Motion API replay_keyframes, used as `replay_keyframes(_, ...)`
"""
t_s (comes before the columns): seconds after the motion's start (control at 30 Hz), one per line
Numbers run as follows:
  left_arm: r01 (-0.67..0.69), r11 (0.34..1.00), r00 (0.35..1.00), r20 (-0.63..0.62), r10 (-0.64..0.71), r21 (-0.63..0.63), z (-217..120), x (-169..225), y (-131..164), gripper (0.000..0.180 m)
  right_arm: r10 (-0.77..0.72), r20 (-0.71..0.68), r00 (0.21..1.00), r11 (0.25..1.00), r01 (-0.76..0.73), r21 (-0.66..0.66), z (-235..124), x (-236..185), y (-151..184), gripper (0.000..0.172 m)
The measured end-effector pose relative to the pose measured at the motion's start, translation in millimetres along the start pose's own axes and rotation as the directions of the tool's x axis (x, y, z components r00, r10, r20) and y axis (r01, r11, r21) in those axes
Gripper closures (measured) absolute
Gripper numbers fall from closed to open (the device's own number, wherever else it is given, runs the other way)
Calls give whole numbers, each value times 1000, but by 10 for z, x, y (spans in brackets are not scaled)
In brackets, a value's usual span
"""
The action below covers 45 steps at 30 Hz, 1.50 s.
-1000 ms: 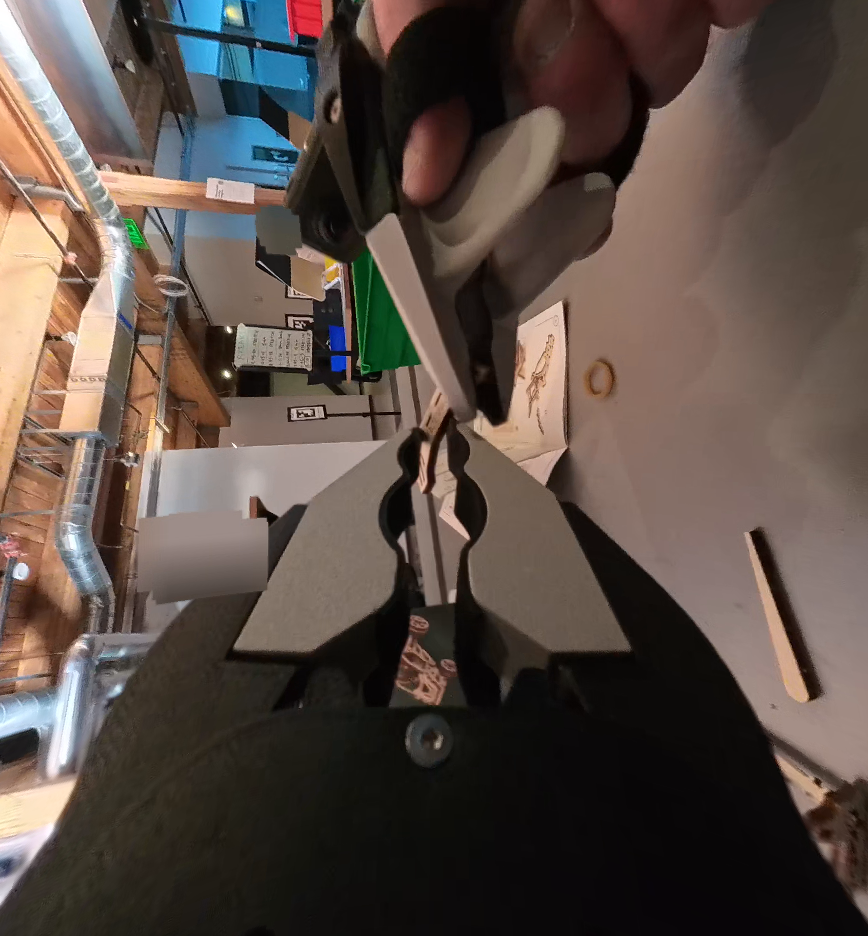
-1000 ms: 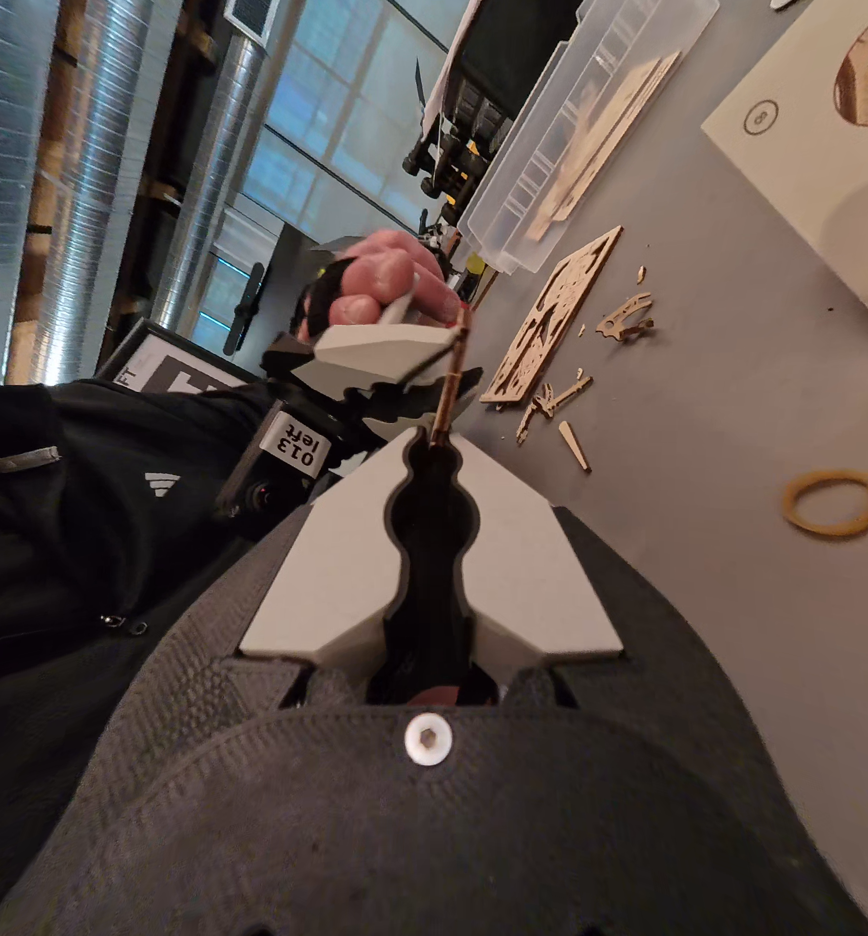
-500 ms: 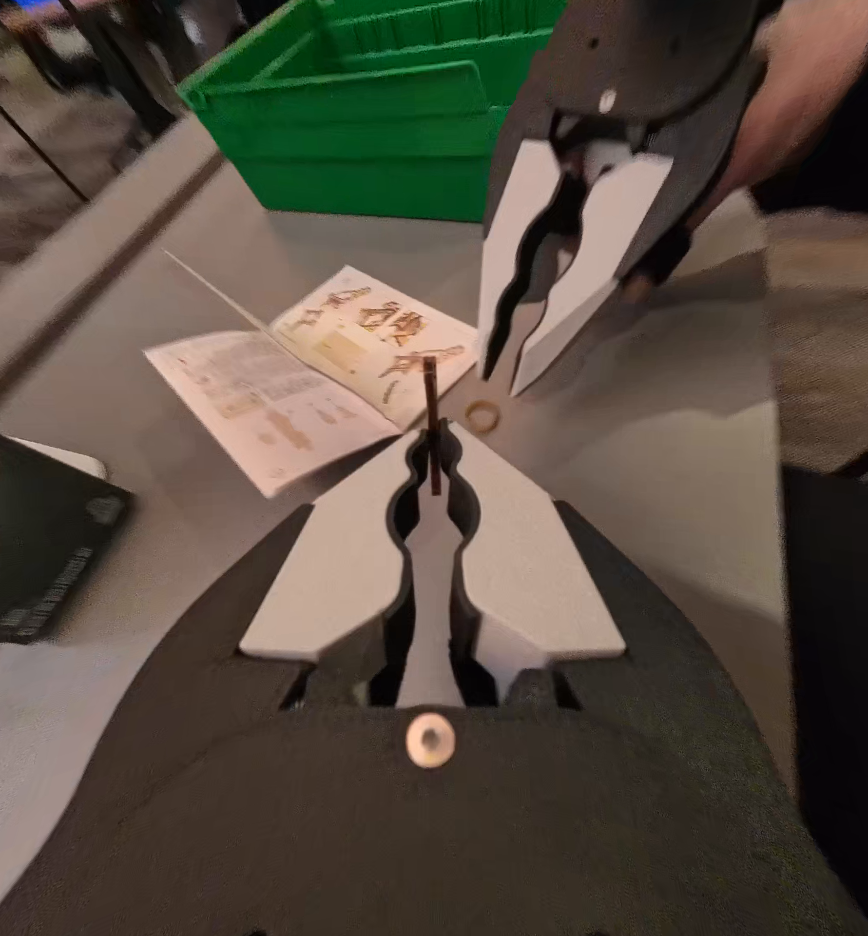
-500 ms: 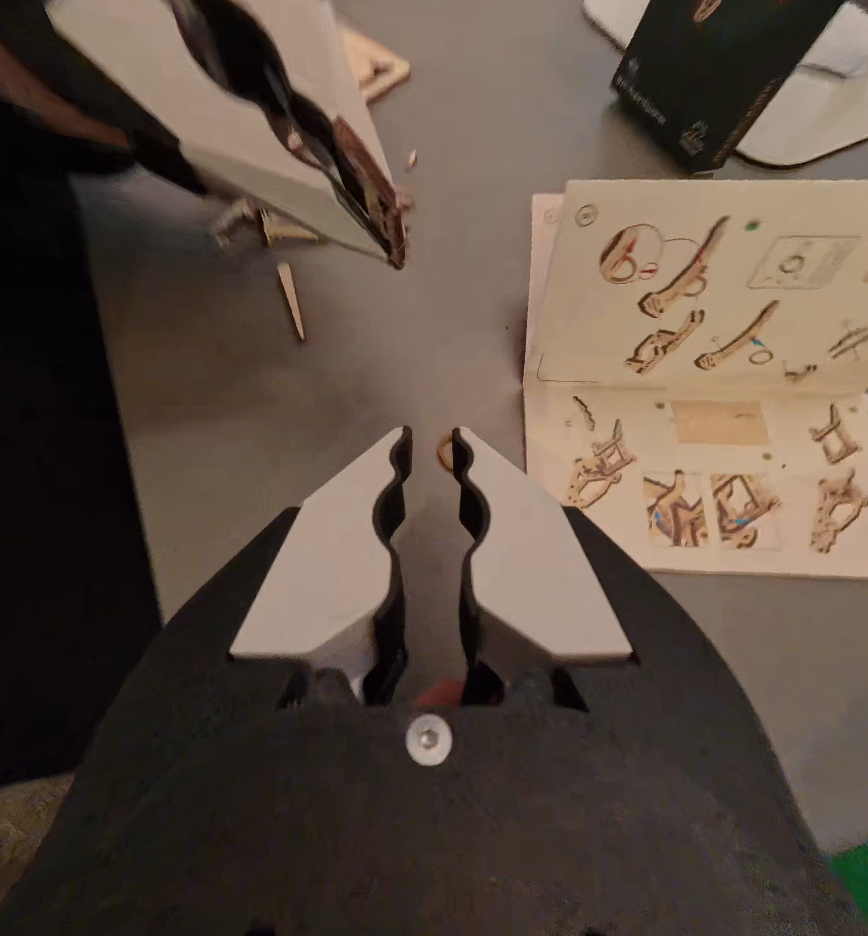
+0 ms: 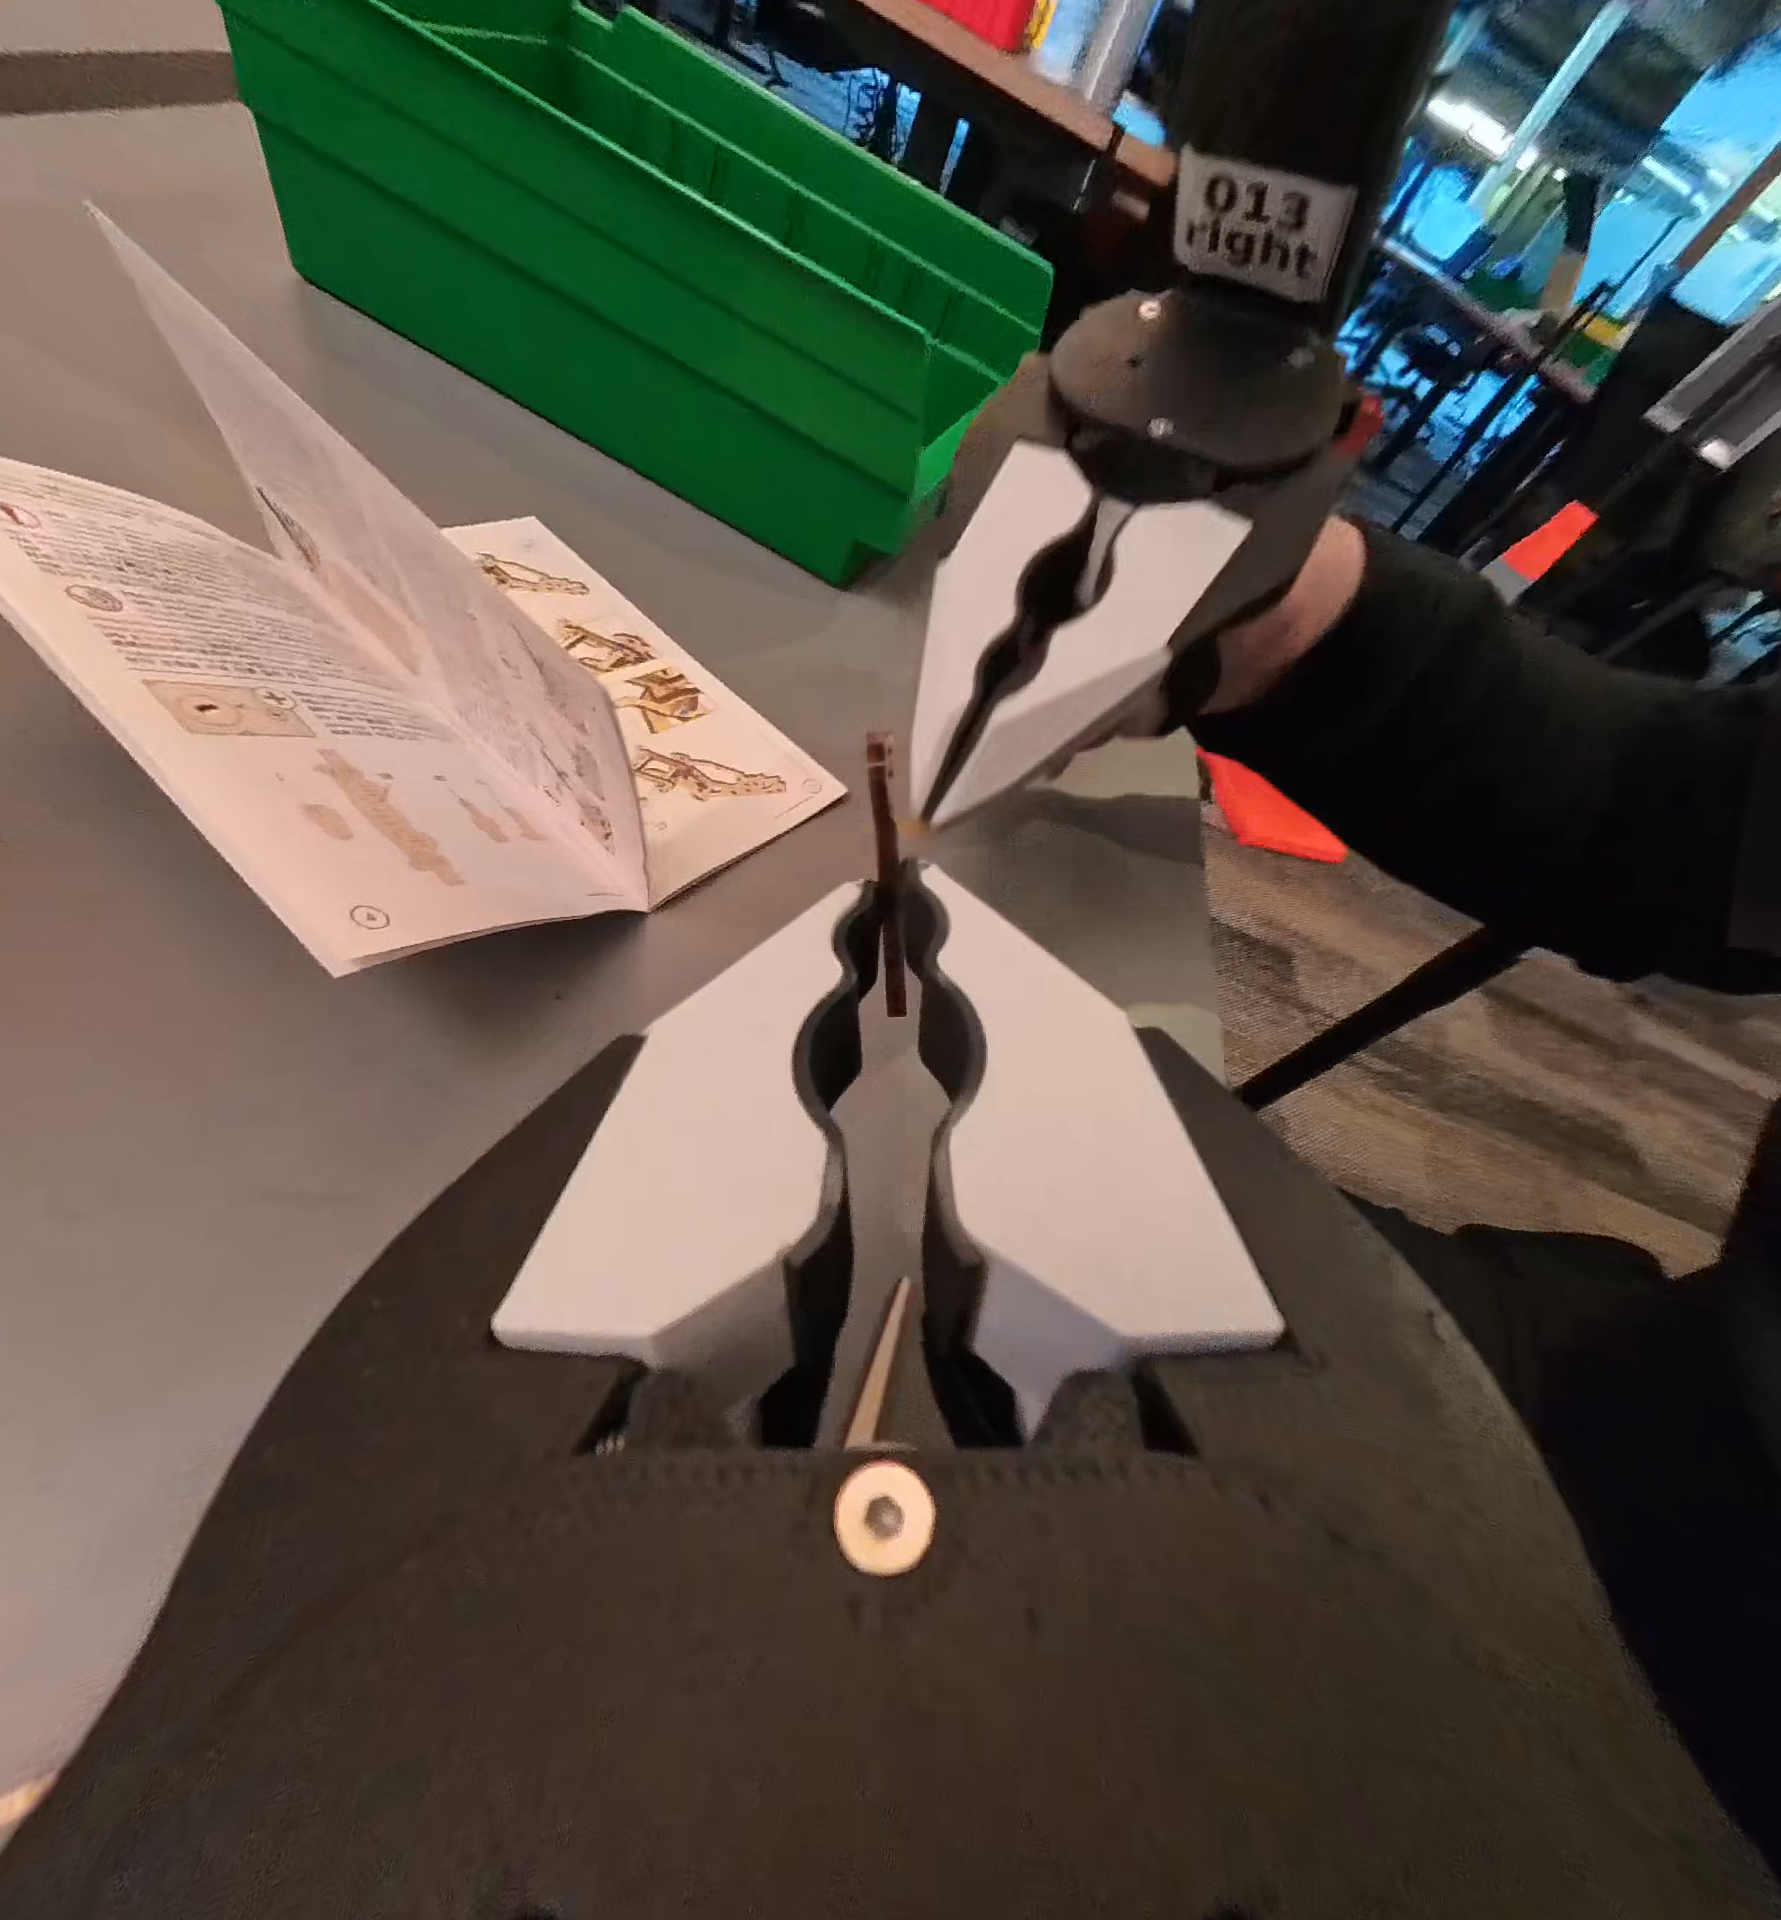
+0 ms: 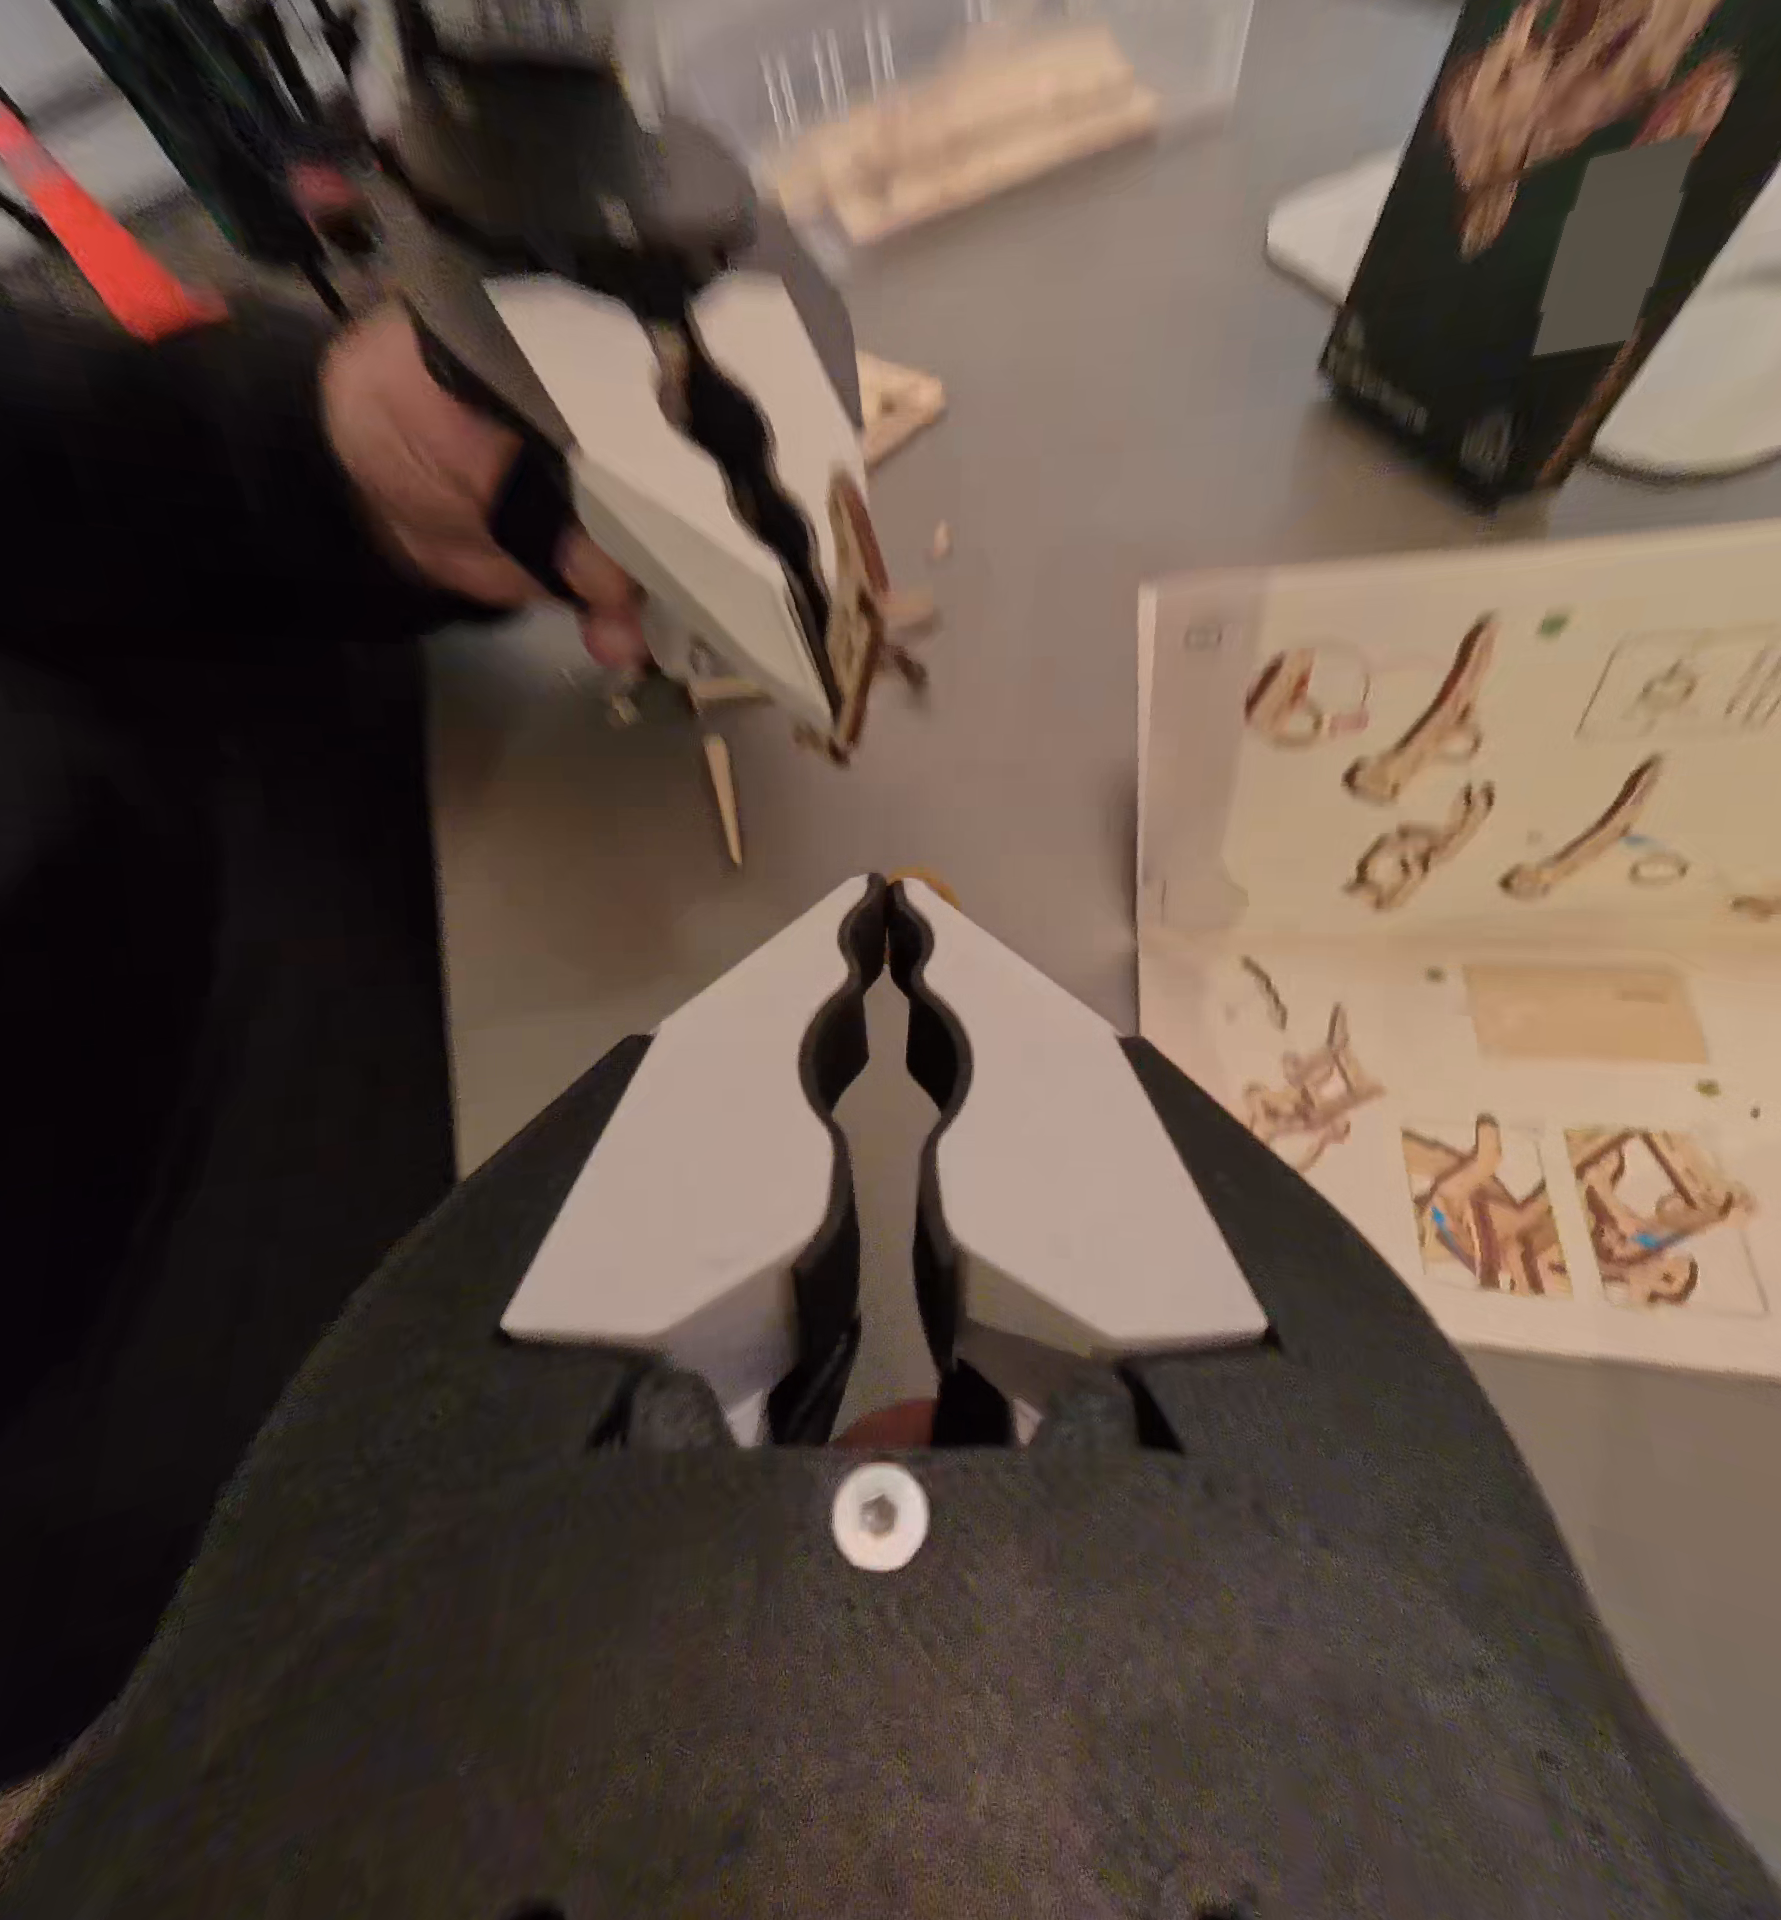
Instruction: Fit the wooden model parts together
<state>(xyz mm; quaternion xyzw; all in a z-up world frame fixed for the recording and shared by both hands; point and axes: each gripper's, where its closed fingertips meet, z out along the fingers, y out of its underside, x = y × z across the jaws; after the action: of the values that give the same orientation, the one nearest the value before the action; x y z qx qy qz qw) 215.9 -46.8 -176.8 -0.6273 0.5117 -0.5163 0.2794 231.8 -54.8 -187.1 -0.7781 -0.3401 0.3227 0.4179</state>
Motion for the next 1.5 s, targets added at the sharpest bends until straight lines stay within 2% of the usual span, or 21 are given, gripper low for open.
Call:
replay_keyframes(0.03,13,1000,1000,-11,-13,4,-4,10,-11,179,9,18,1000,999,-10,50,-50,-32,-126,172)
replay_keyframes(0.13,53,998,996,-68,-51,34,-8,77,-78,179,9,66,998,993,-16,116,-104,-115,-360,172)
replay_keyframes(0.3,45,999,994,-105,-42,26,8,158,-91,179,26,113,993,986,-44,158,-77,-136,-508,172)
replay_keyframes(0.67,35,999,993,-117,-32,21,12,198,-83,179,1,130,992,997,-11,76,-37,-175,-477,172)
replay_keyframes(0.93,14,1000,995,-95,-13,9,22,185,-68,179,-36,70,997,999,36,10,-24,-157,-448,172)
replay_keyframes(1.07,26,999,993,-115,-22,36,8,209,-115,179,-36,38,999,999,35,33,-21,-124,-468,164)
replay_keyframes(1.27,51,997,988,-146,-41,63,-7,236,-165,179,-44,32,999,995,41,95,-31,-151,-502,168)
replay_keyframes(1.5,51,994,982,-186,-32,96,-17,305,-247,179,-64,49,997,981,54,188,-118,-158,-615,154)
